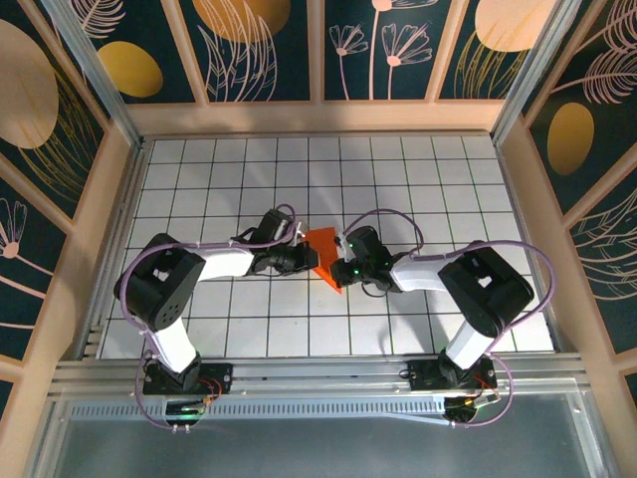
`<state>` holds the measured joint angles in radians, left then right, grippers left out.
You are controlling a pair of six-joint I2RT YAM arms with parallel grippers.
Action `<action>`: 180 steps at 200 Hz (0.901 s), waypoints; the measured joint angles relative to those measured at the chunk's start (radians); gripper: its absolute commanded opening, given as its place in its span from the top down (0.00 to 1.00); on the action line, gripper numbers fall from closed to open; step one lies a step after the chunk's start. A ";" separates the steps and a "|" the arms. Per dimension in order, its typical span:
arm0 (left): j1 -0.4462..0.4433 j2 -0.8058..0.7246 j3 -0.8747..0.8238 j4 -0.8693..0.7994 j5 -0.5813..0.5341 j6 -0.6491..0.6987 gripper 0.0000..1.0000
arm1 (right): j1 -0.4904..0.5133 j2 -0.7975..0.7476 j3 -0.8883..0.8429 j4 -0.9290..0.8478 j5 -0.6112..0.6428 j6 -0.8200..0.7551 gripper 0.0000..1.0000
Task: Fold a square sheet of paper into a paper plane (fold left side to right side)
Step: Third fold the triangle at the center of the table.
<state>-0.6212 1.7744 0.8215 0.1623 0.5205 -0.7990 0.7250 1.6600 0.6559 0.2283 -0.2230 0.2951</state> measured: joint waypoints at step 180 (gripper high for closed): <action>-0.008 0.043 0.011 -0.010 -0.039 -0.006 0.92 | 0.000 0.017 0.016 0.000 -0.011 0.000 1.00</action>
<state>-0.6289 1.8179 0.8322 0.1520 0.4820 -0.8051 0.7250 1.6768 0.6720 0.2283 -0.2344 0.2951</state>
